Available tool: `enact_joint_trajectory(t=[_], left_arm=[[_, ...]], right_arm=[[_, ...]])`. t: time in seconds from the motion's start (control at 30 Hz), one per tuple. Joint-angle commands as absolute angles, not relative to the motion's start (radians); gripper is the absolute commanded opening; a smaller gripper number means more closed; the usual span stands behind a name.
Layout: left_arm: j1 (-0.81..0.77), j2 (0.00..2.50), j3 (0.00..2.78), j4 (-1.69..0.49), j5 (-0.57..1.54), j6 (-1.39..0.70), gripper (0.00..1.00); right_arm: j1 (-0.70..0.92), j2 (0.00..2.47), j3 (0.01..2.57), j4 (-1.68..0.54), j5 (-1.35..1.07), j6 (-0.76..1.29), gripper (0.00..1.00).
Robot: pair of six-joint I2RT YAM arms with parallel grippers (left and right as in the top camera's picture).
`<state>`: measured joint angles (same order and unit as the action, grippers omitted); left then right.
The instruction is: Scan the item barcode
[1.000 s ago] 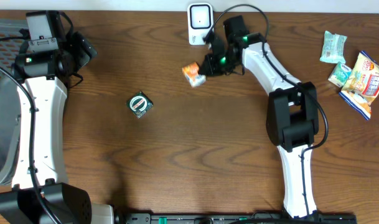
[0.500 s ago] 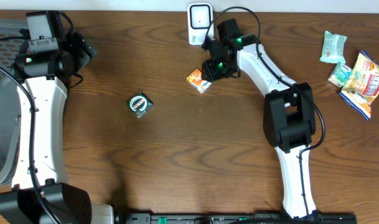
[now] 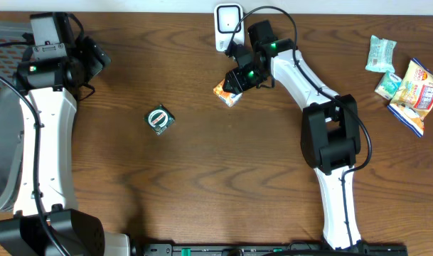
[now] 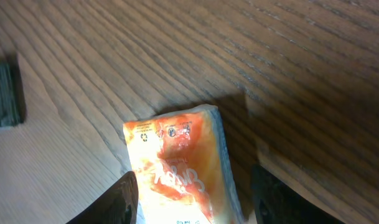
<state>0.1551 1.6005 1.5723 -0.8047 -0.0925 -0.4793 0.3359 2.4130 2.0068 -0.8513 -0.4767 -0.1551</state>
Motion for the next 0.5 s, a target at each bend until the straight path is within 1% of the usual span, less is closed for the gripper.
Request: enact_joint_trajectory(t=[0.0,0.07,0.13,0.2,0.27,0.3,0.4,0.47], left_arm=[[0.155,1.601,1.588,-0.806,-0.105,-0.492,0.98],[0.155,1.601,1.588,-0.806,-0.105,-0.492,0.98],[0.155,1.601,1.588,-0.805,-0.105,-0.492,0.98],[0.155,1.601,1.588,-0.806,-0.105,-0.492,0.98],[0.155,1.601,1.588,-0.806,-0.105,-0.492,0.98],[0.155,1.601,1.588,-0.806,-0.105,-0.492,0.98],[0.155,1.601,1.588,-0.806,-0.105,-0.492,0.98],[0.155,1.601,1.588,-0.806,-0.105,-0.492,0.98]], right_arm=[[0.36,2.385,1.993,-0.857,-0.423,-0.218,0.53],[0.371,2.39,1.977,-0.858,-0.396,-0.218,0.5],[0.377,2.391,1.959,-0.853,-0.403,-0.218,0.43],[0.383,2.391,1.945,-0.849,-0.402,-0.218,0.31],[0.389,2.391,1.942,-0.849,-0.402,-0.218,0.12],[0.391,2.391,1.942,-0.848,-0.403,-0.215,0.01],[0.394,2.386,1.944,-0.837,-0.408,-0.165,0.01],[0.376,2.367,1.948,-0.815,-0.503,-0.126,0.01]])
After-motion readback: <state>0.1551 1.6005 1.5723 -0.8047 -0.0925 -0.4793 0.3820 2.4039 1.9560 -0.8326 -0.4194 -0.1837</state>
